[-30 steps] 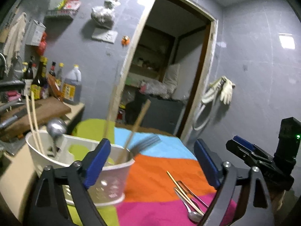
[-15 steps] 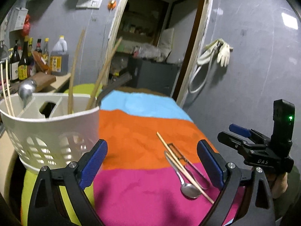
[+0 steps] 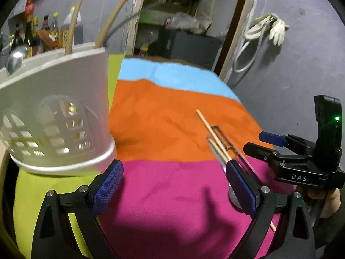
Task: Organize utensils
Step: 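Move both tools back to the remaining utensils on the cloth, then grasp the metal spoon with the left tool while the right tool grasps the metal peeler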
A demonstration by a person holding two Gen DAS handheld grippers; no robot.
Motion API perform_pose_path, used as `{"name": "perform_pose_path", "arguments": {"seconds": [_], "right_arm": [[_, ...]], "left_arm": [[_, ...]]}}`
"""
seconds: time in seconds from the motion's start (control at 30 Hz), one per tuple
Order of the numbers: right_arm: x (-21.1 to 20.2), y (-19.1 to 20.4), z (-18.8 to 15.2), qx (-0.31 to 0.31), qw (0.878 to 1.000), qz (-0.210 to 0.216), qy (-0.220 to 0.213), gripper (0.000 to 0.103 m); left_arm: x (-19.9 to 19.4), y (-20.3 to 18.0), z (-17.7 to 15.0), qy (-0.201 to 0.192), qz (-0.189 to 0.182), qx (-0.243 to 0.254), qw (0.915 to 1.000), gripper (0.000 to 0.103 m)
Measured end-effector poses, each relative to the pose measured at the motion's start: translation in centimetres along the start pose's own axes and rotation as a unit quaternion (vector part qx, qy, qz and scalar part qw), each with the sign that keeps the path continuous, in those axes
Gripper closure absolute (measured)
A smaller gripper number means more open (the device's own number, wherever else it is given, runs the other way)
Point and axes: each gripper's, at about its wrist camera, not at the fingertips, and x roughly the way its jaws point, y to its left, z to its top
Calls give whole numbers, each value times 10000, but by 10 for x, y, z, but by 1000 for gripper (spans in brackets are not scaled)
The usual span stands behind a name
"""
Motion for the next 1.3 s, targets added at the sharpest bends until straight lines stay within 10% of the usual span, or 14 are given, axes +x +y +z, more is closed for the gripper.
{"name": "perform_pose_path", "arguments": {"seconds": [0.53, 1.0, 1.3], "right_arm": [[34, 5, 5, -490, 9966, 126, 657, 63], [14, -23, -10, -615, 9943, 26, 876, 64], [7, -30, -15, -412, 9959, 92, 806, 65]], "left_arm": [[23, -1, 10, 656, -316, 9, 9973, 12], [52, -27, 20, 1200, -798, 401, 9887, 55], [69, -59, 20, 1458, -136, 1410, 9791, 68]]}}
